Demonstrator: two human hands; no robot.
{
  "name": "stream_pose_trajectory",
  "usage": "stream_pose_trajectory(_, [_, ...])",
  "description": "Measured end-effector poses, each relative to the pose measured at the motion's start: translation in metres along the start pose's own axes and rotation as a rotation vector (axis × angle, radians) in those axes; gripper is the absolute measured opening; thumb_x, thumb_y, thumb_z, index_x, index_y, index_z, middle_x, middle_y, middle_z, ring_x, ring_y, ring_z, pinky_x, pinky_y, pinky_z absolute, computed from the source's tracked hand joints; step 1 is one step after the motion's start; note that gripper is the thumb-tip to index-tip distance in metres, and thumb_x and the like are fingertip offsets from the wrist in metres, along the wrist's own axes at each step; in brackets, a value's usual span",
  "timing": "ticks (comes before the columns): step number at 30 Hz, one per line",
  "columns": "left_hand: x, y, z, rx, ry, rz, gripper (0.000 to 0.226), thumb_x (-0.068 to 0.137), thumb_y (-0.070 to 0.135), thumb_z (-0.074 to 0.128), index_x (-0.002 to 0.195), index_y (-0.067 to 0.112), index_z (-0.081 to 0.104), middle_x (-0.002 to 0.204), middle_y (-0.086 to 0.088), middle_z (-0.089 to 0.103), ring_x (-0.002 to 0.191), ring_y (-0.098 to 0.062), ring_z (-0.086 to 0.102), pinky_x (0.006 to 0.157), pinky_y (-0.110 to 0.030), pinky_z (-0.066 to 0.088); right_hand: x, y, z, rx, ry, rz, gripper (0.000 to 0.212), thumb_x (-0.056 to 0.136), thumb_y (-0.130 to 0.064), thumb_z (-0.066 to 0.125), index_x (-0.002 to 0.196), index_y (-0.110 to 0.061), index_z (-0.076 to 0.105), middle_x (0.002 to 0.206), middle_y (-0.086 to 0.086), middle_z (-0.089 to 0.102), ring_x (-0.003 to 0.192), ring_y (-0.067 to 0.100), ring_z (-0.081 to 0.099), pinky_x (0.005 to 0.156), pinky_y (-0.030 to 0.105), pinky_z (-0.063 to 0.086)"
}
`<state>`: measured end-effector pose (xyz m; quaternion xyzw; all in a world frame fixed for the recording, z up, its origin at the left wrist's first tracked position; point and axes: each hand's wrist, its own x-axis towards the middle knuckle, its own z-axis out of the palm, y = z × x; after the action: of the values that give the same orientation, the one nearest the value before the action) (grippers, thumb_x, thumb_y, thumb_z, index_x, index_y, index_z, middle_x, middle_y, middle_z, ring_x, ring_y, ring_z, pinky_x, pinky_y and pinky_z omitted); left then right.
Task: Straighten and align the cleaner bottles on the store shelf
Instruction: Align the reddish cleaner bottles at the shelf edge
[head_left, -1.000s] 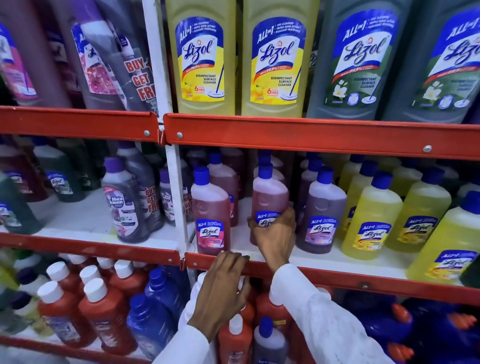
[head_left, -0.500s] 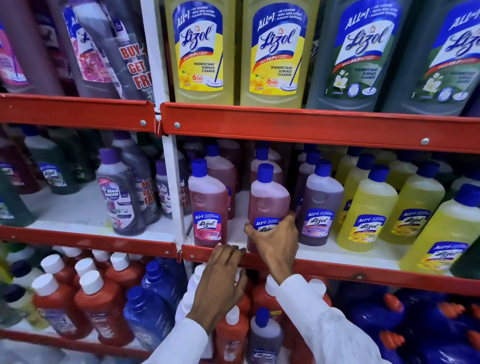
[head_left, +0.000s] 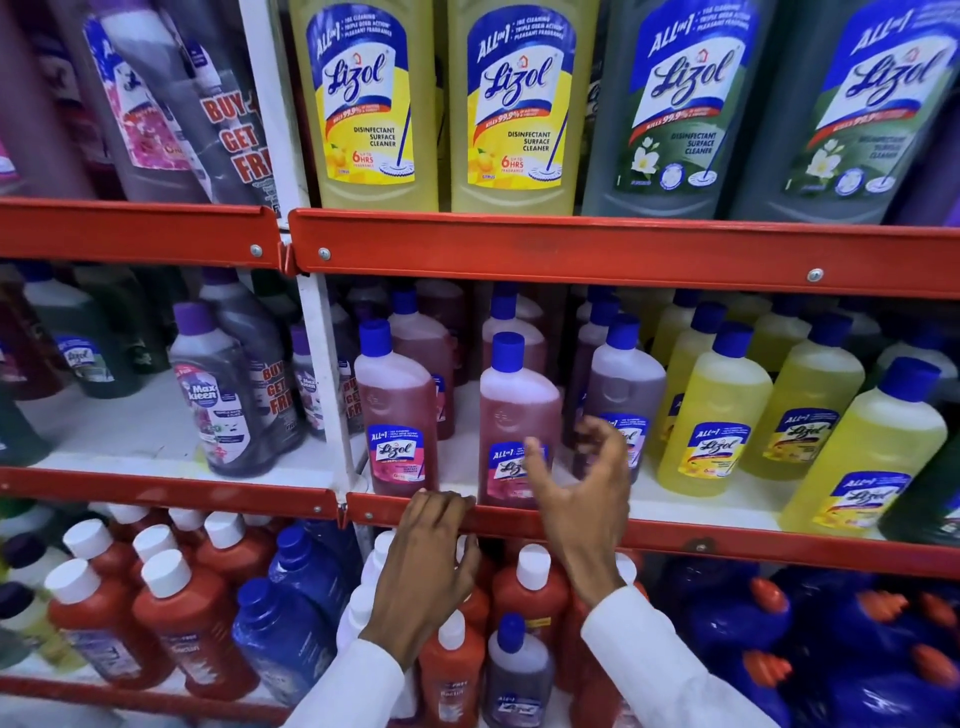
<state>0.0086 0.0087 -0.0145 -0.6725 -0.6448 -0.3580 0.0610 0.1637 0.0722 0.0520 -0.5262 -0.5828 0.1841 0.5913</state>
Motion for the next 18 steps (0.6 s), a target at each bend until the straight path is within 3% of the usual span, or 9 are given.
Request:
stream_pose_trajectory(2, [0.0, 0.002, 0.001, -0.011, 0.016, -0.009, 0.035, 0.083, 0.018, 0.067, 0.117, 0.019, 0.058, 0.106, -0.001, 0.063, 0.104, -0.022, 0.054, 0.099, -0.033, 0.044, 0.01, 0.012, -0.013, 0.014, 0.15, -0.028, 0.06, 0.075, -0.043, 0.073, 0.121, -0.012, 0.05, 0.114, 0.003, 0.054, 0.103, 0.021, 0.053, 0.084, 0.02, 0.039])
stream_pose_trajectory(4, [0.0, 0.004, 0.003, -0.027, 0.033, -0.024, 0.034, 0.083, 0.017, 0.067, 0.115, 0.018, 0.059, 0.105, -0.002, 0.063, 0.103, -0.022, 0.053, 0.098, -0.035, 0.046, 0.027, 0.027, -0.018, -0.078, 0.217, 0.018, 0.068, 0.071, -0.033, 0.079, 0.123, -0.004, 0.047, 0.119, 0.014, 0.053, 0.11, 0.031, 0.049, 0.091, 0.023, 0.038])
stream_pose_trajectory(6, [-0.001, 0.005, 0.004, -0.031, 0.04, -0.039, 0.032, 0.083, 0.016, 0.067, 0.113, 0.018, 0.059, 0.104, -0.003, 0.063, 0.103, -0.024, 0.053, 0.099, -0.039, 0.049, 0.041, 0.039, -0.017, -0.219, 0.187, 0.09, 0.083, 0.065, -0.038, 0.082, 0.126, 0.002, 0.044, 0.123, 0.022, 0.052, 0.116, 0.038, 0.047, 0.1, 0.04, 0.041])
stream_pose_trajectory(8, [0.0, 0.007, 0.005, -0.03, 0.042, -0.05, 0.031, 0.083, 0.016, 0.067, 0.112, 0.017, 0.058, 0.105, -0.003, 0.063, 0.104, -0.025, 0.054, 0.099, -0.041, 0.05, 0.049, 0.045, -0.013, -0.281, 0.114, 0.138, 0.091, 0.06, -0.045, 0.086, 0.126, 0.002, 0.045, 0.123, 0.024, 0.055, 0.115, 0.041, 0.051, 0.097, 0.047, 0.047])
stream_pose_trajectory(12, [0.0, 0.008, 0.005, -0.017, 0.039, -0.066, 0.03, 0.083, 0.016, 0.068, 0.111, 0.018, 0.057, 0.107, -0.003, 0.064, 0.104, -0.024, 0.054, 0.099, -0.041, 0.051, 0.055, 0.043, -0.006, -0.243, 0.065, 0.182, 0.095, 0.053, -0.05, 0.087, 0.124, -0.004, 0.043, 0.115, 0.022, 0.061, 0.102, 0.043, 0.061, 0.085, 0.052, 0.056])
stream_pose_trajectory(18, [0.0, 0.01, 0.005, -0.03, 0.044, -0.084, 0.029, 0.084, 0.016, 0.067, 0.111, 0.019, 0.057, 0.106, -0.002, 0.063, 0.105, -0.022, 0.053, 0.098, -0.039, 0.05, 0.055, 0.045, -0.013, -0.267, 0.051, 0.186, 0.094, 0.051, -0.052, 0.086, 0.12, -0.004, 0.045, 0.11, 0.022, 0.065, 0.095, 0.042, 0.065, 0.081, 0.048, 0.058])
